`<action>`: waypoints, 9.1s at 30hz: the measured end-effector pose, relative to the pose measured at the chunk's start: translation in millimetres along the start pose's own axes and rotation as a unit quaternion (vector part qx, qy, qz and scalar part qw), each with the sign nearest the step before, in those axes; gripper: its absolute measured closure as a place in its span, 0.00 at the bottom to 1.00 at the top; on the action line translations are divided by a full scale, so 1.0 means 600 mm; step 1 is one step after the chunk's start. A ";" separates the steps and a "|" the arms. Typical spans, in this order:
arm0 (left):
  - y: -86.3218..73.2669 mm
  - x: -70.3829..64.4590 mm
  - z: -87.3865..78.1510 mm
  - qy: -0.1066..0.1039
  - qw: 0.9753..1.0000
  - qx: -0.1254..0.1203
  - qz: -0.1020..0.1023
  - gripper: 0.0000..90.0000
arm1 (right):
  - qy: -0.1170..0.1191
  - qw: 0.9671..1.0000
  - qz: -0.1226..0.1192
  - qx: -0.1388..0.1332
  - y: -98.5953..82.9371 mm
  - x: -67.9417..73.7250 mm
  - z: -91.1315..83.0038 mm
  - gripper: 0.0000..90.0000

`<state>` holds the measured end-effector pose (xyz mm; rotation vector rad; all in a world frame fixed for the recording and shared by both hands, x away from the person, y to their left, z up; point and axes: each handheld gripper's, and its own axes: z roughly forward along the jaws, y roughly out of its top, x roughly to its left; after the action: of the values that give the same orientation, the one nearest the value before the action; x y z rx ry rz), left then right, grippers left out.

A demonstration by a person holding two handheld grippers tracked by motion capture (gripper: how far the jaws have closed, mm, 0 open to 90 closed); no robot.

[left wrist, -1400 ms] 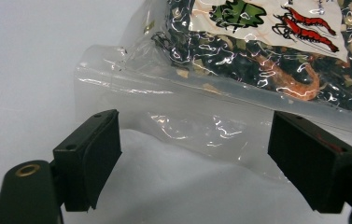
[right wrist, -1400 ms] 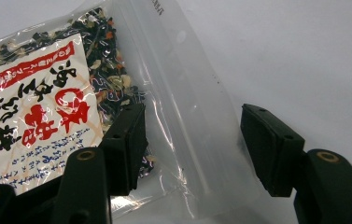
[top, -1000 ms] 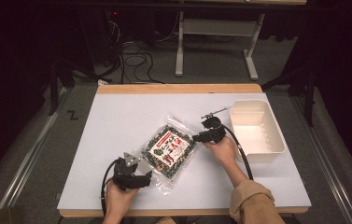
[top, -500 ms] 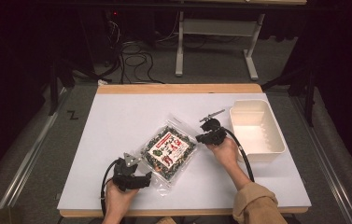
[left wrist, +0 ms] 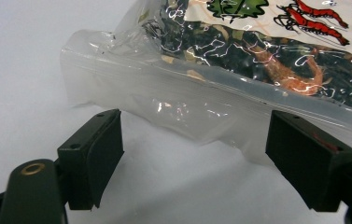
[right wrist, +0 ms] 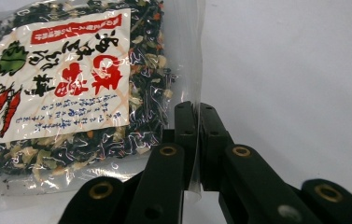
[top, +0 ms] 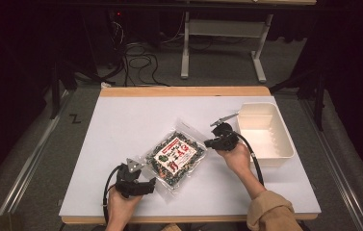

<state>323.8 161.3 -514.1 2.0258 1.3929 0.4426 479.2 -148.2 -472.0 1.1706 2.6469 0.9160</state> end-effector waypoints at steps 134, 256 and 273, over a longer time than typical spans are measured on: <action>-0.004 -0.018 -0.001 -0.001 1.000 -0.014 0.025 0.24 | -0.209 0.953 -0.018 -0.217 0.061 -0.053 -0.466 1.00; -0.008 -0.027 -0.005 0.001 0.999 -0.022 0.027 0.24 | -0.202 0.945 0.055 -0.249 -0.160 -0.142 -0.437 0.47; 0.002 -0.034 0.002 -0.008 0.999 -0.025 0.037 0.24 | -0.145 0.952 0.018 -0.267 -0.174 -0.090 -0.407 0.45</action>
<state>317.1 141.9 -512.5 2.0403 1.2880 0.4868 370.8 -358.7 -340.5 1.1070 1.9743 1.2504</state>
